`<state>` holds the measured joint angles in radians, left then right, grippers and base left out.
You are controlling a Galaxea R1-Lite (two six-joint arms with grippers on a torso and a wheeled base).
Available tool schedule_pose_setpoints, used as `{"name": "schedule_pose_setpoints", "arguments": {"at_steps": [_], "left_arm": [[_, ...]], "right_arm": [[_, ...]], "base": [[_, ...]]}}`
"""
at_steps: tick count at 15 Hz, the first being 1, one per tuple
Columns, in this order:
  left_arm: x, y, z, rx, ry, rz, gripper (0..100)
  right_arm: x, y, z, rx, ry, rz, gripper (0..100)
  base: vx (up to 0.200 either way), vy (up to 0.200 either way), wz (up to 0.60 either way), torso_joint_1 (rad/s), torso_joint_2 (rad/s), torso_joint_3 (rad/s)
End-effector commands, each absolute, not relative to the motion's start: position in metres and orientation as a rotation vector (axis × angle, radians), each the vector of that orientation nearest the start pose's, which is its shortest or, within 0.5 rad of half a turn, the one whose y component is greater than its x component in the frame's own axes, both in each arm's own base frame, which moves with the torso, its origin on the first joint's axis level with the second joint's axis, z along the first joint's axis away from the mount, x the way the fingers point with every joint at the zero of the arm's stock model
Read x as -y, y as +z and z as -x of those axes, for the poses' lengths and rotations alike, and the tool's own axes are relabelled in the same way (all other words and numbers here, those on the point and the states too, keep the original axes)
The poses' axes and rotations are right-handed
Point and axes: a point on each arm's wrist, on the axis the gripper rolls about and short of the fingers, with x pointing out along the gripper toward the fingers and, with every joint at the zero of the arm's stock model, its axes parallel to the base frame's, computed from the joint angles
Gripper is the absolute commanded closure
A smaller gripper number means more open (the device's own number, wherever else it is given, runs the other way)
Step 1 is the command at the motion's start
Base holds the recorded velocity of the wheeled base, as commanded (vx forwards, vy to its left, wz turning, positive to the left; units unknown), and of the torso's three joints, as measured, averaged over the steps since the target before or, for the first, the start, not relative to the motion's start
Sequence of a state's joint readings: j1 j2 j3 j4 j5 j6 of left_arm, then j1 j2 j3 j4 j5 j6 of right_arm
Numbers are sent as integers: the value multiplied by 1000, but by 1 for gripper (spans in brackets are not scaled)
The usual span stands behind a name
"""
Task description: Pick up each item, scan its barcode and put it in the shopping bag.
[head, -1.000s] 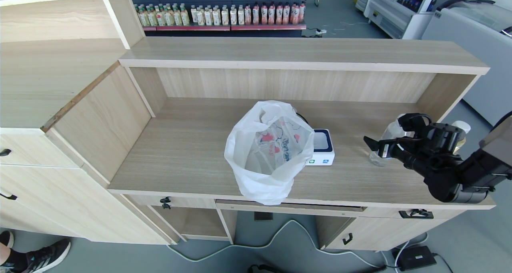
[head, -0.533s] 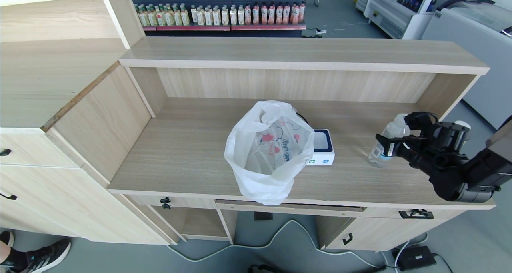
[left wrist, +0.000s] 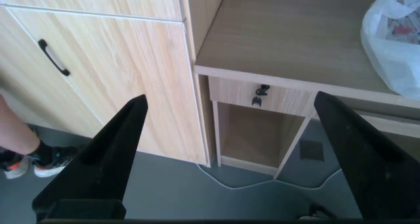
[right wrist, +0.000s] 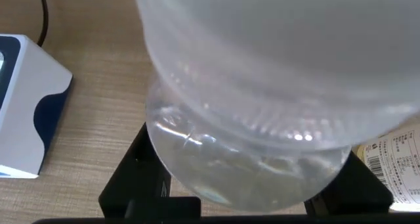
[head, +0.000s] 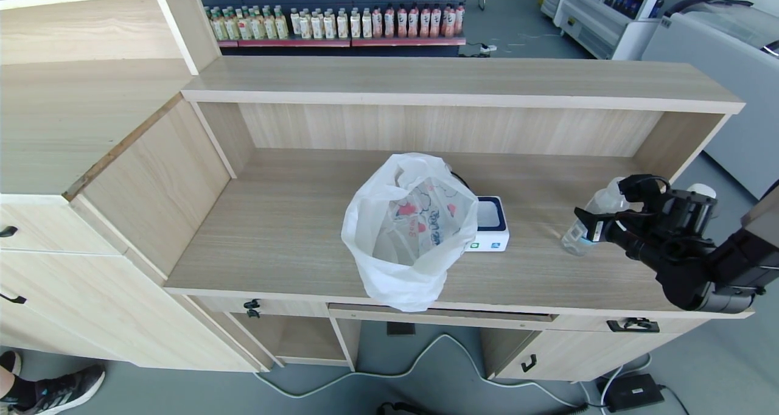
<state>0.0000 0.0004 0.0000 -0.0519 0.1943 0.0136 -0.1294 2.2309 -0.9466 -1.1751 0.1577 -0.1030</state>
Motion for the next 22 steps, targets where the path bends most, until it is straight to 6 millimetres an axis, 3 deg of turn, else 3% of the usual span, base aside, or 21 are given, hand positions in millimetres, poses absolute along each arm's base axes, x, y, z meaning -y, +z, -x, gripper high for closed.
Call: {"name": "schedule_pose_setpoints", "arguments": {"at_steps": [1,5,9,12,14,18,22], "left_arm": [[-4,81,23,51,195,-9,0],[-4,81,23,51,195,-9,0],[-4,81,23,51,195,-9,0],[-4,81,23,51,195,-9,0],[-4,81,23,51,195,-9,0],[-4,81,23,51,195,-9,0],[-4,81,23,51,195,-9,0]], "right_arm": [[47,73,-403,-132,40,101,100],[47,88,-387,-127,68,84,100],[54,147,-355,-137,58,-128,100],[50,188,-340,-101,149,-222,100],[39,226,-312,-140,357,-304,100],[5,264,-255,-177,784,-443,100],[-25,291,-203,-223,1072,-515,100]], "base": [[0,0,0,0,0,0],[0,0,0,0,0,0],[0,0,0,0,0,0],[0,0,0,0,0,0],[0,0,0,0,0,0],[0,0,0,0,0,0],[0,0,0,0,0,0]]}}
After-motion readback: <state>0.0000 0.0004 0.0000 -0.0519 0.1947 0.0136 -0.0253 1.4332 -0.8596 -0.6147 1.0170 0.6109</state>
